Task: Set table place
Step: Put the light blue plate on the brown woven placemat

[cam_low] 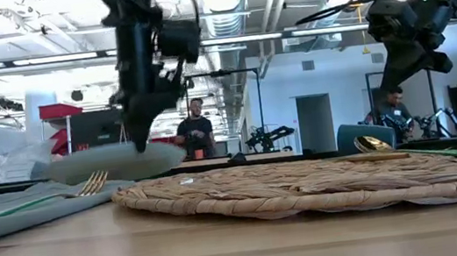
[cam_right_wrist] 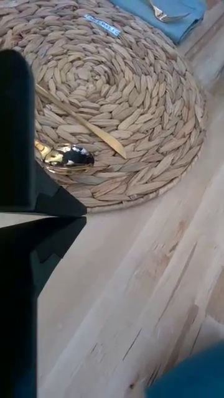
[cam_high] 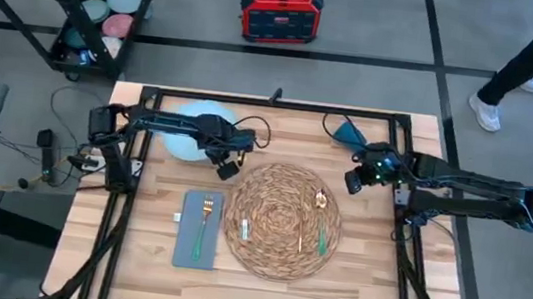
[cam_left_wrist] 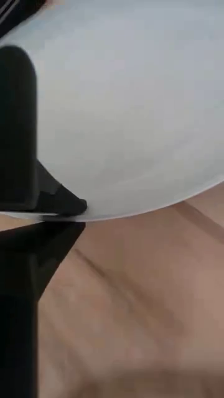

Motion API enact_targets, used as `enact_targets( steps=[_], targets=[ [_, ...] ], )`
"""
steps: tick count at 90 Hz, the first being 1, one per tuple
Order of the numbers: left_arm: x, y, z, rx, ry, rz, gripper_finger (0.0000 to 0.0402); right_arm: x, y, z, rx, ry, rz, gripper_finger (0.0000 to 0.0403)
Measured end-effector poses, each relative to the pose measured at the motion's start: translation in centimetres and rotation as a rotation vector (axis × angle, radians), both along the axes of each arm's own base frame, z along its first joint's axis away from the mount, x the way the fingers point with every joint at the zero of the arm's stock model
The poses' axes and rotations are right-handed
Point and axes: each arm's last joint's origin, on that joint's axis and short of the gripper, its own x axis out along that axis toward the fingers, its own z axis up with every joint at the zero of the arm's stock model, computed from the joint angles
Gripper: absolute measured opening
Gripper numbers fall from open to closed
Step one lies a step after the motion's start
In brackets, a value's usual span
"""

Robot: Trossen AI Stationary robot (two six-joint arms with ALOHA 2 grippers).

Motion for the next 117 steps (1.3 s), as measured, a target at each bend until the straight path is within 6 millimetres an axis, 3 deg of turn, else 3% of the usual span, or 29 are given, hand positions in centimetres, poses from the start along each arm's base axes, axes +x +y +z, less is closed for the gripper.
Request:
enact_targets(
  steps=[11,26,63,79,98,117],
  targets=[
    [1.6,-1.6,3.1,0.016,-0.088,-0.024,0.0001,-0.2,0.1,0.2,-0.012,-0.008,0.011,0.0],
    [3.4,-5.5,5.7,-0.015,-0.236,-0.065,0.0001,-1.1,-0.1,0.4,-0.029,-0.004,0.001,0.0],
    [5.2,-15.5,6.9,-0.11,-0.535,-0.183,0.0001,-2.4,-1.2,0.8,-0.043,-0.017,-0.028,0.0],
    [7.1,-17.8,5.1,-0.145,-0.59,-0.228,0.0,-2.5,-1.5,0.8,-0.035,-0.026,-0.034,0.0],
    [9.5,-21.3,0.6,-0.332,-0.592,-0.315,0.0,-2.5,-1.5,0.8,-0.029,-0.02,-0.032,0.0],
    [10.5,-23.3,-1.5,-0.411,-0.612,-0.351,0.0,-2.5,-1.5,0.8,-0.028,-0.02,-0.031,0.0]
  ],
)
